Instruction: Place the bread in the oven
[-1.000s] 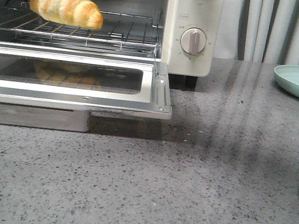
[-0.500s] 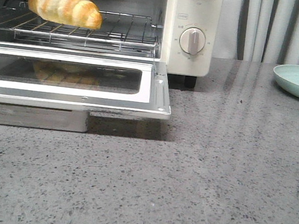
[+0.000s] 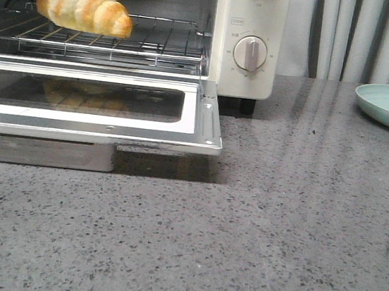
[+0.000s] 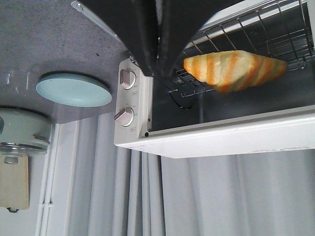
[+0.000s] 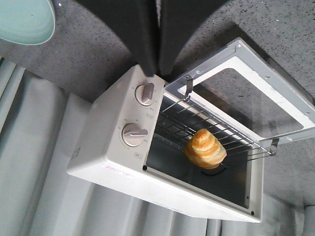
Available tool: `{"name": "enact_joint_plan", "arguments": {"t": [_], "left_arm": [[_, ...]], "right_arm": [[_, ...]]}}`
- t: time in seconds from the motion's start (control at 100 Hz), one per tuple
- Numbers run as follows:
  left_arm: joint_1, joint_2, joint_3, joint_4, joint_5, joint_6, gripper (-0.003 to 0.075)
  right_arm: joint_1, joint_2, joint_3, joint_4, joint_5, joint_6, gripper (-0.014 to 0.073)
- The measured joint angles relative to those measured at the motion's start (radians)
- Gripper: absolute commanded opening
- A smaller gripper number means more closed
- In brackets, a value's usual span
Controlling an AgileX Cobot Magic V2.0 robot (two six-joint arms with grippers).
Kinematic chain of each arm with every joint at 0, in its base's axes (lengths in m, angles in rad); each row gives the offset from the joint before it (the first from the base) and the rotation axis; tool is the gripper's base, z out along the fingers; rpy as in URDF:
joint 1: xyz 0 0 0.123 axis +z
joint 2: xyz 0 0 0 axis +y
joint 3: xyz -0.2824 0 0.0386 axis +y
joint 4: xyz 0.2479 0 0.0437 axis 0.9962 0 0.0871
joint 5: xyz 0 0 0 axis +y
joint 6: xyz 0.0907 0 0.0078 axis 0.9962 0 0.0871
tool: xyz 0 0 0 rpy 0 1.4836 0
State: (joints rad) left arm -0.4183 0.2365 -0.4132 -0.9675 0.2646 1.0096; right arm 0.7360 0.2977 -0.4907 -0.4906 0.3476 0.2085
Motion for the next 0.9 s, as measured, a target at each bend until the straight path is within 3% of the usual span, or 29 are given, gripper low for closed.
{"name": "enact_joint_plan", "arguments": {"t": [0.52, 0.65, 0.72, 0.9], "left_arm": [[0.0, 0.0, 0.006, 0.002, 0.0, 0.0, -0.0021], [0.008, 0.0, 0.017, 0.099, -0.003, -0.011, -0.0021], [0.04, -0.002, 0.04, 0.257, -0.007, -0.119, -0.0021], [0.169, -0.032, 0.156, 0.776, -0.028, -0.663, -0.0021]], "right_arm": [[0.0, 0.0, 0.0, 0.0, 0.0, 0.0, -0.0057], [0.0, 0.0, 0.0, 0.0, 0.0, 0.0, -0.0057], [0.0, 0.0, 0.0, 0.0, 0.0, 0.0, -0.0057], [0.0, 0.0, 0.0, 0.0, 0.0, 0.0, -0.0057]]}}
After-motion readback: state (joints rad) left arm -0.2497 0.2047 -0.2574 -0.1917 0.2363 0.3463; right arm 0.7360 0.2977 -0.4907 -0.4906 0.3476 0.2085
